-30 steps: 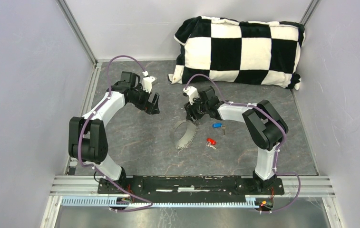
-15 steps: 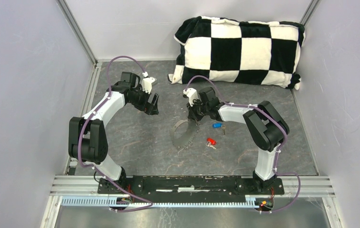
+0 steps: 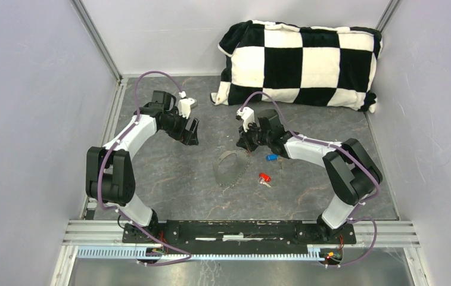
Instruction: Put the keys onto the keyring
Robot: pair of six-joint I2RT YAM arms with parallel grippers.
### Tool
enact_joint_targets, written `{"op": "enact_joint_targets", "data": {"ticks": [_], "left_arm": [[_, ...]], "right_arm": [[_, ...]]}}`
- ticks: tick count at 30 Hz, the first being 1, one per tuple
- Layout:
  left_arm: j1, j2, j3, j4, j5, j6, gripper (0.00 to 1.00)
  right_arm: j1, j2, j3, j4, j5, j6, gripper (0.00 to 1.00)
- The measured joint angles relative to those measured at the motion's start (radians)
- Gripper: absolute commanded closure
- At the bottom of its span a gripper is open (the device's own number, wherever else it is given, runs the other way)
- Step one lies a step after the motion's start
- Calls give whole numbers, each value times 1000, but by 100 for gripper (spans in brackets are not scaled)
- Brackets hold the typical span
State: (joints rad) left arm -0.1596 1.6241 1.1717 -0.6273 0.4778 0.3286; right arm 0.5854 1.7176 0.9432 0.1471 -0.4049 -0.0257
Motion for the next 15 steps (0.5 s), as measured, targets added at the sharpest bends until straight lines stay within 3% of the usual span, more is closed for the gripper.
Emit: {"op": "enact_joint_targets", "data": {"ticks": [1, 2, 4, 9, 15], "left_arm": [[-3, 0, 0, -2, 3, 0, 8], [-7, 0, 0, -3, 3, 0, 7], [-24, -2, 0, -9, 3, 0, 6], [-58, -11, 0, -27, 4, 0, 5], [-59, -15, 0, -30, 4, 0, 5]], "right_arm": [[0, -13, -10, 10, -1, 3, 78], [0, -24, -19, 16, -1, 6, 53], [-2, -32, -24, 14, 9, 9, 38], [-27, -23, -24, 2, 24, 0, 32], [-71, 73, -13, -9, 18, 3, 37]]}}
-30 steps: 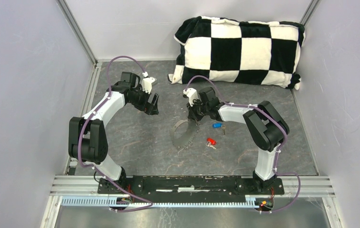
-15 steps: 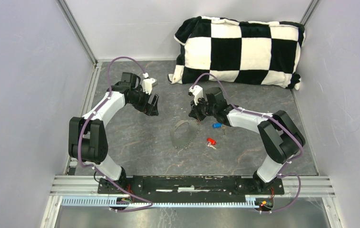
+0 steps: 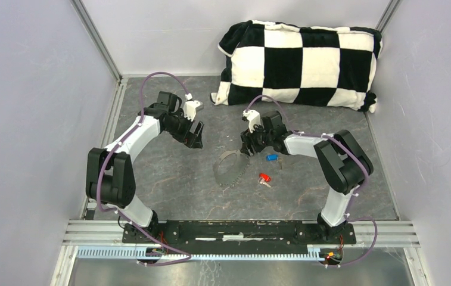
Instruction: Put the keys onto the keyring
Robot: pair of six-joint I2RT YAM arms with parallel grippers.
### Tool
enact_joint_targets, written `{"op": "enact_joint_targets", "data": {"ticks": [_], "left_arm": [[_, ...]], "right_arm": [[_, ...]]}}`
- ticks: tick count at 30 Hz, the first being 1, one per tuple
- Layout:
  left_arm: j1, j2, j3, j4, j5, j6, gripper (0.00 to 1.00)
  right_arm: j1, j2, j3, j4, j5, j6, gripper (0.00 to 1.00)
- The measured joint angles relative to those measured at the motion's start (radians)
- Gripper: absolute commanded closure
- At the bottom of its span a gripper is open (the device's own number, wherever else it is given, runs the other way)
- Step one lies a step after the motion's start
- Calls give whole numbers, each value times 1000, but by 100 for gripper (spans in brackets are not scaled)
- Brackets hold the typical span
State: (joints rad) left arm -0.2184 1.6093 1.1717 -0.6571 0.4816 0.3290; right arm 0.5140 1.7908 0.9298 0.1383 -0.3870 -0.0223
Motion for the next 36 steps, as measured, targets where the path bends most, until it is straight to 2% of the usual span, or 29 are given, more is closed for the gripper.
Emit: {"op": "enact_joint_targets", "data": {"ticks": [4, 10, 14, 16, 18, 21, 22, 30, 36], "left_arm": [[0, 0, 0, 0, -1, 0, 5], [0, -4, 0, 0, -1, 0, 6], [0, -4, 0, 0, -3, 0, 6], [0, -4, 0, 0, -6, 0, 6], [0, -4, 0, 0, -8, 0, 6], [0, -4, 0, 0, -9, 0, 6], [0, -4, 0, 0, -9, 0, 6], [-31, -4, 8, 0, -9, 0, 7], [-68, -4, 8, -1, 5, 1, 6]], "right_arm": [[-6, 43, 23, 1, -19, 6, 45], [-5, 61, 29, 1, -35, 16, 65], [-3, 64, 28, 0, -47, 30, 66], [-1, 64, 23, 6, -53, 37, 71], [2, 63, 16, 15, -58, 41, 78], [9, 63, 11, 24, -66, 54, 97], [12, 63, 11, 29, -69, 58, 100], [32, 51, -4, 42, -84, 83, 100], [37, -52, -97, 81, -104, 124, 100]]}}
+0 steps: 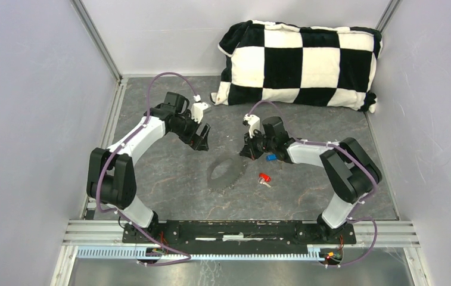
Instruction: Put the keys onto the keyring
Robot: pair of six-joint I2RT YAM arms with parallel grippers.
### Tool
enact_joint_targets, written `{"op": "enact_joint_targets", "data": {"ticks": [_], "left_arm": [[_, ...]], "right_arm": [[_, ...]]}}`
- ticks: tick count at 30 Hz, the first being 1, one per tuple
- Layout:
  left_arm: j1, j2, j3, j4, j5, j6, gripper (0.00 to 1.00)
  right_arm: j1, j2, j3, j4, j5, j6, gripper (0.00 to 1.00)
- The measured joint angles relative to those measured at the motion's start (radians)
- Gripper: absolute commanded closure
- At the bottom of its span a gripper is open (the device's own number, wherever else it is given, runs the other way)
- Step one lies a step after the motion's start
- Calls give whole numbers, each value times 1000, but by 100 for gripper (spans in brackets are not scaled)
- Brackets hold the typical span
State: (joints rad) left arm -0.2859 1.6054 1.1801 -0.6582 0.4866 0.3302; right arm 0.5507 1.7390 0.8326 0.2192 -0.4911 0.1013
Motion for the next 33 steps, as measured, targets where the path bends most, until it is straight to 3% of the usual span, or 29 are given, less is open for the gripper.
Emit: {"op": "enact_joint_targets", "data": {"ticks": [4, 8, 17, 26, 33], "left_arm": [[-8, 0, 1, -37, 65, 44, 3], [-8, -29, 25, -156, 121, 127, 10], [-23, -201, 191, -346, 204, 243, 41], [-143, -381, 124, -395, 330, 322, 41], [-209, -481, 19, -306, 348, 322, 49]], "right_arm": [[13, -88, -55, 45, -8, 30, 100], [58, -182, -107, 99, -8, 58, 100], [190, -372, -166, 163, 7, 93, 100], [296, -520, -89, 59, 81, 57, 100], [405, -568, 16, -82, 208, -18, 100]]}}
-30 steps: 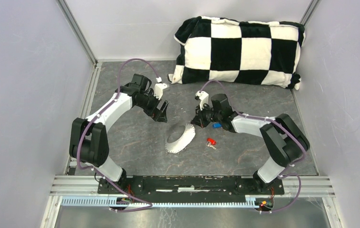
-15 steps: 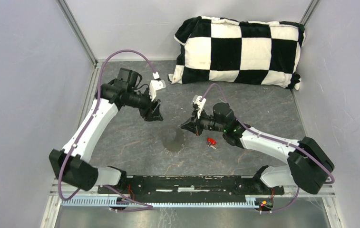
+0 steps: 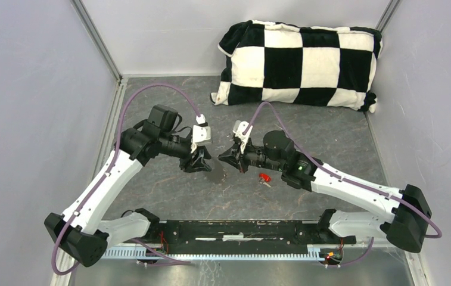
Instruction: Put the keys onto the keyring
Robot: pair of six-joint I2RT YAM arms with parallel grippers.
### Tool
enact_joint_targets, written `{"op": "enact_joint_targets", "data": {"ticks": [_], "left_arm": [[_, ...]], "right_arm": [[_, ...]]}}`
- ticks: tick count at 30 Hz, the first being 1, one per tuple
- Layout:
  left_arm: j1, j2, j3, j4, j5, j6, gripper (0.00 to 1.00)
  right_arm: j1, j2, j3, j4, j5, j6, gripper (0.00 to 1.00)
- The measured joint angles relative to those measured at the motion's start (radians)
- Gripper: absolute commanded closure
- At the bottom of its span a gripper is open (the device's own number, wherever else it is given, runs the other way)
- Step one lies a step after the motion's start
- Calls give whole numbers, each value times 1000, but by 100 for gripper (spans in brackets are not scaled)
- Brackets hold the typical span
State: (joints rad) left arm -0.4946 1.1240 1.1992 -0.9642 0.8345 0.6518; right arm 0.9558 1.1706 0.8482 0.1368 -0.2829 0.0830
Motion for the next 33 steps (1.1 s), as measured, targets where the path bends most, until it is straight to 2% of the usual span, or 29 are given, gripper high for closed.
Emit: {"op": "enact_joint_targets", "data": {"ticks": [9, 13, 20, 24, 26, 29, 30, 33], "left_arm": [[-19, -87, -78, 66, 20, 5, 53], [-24, -111, -99, 74, 39, 16, 58], [-25, -117, -102, 81, 42, 19, 66], [-25, -122, -102, 81, 41, 19, 68], [-25, -129, -102, 81, 42, 19, 65], [-25, -140, -102, 82, 41, 17, 39], [-25, -143, -102, 82, 40, 14, 35], [-25, -154, -102, 83, 34, 12, 29]], "right_arm": [[123, 3, 98, -187, 132, -83, 100], [175, 12, 151, -244, 175, -112, 100], [219, 20, 171, -274, 229, -134, 100], [221, 15, 159, -251, 244, -131, 100], [221, 5, 139, -233, 249, -125, 100], [222, -8, 110, -200, 258, -113, 100], [222, -14, 98, -188, 264, -110, 100], [222, -42, 56, -144, 285, -97, 100]]}}
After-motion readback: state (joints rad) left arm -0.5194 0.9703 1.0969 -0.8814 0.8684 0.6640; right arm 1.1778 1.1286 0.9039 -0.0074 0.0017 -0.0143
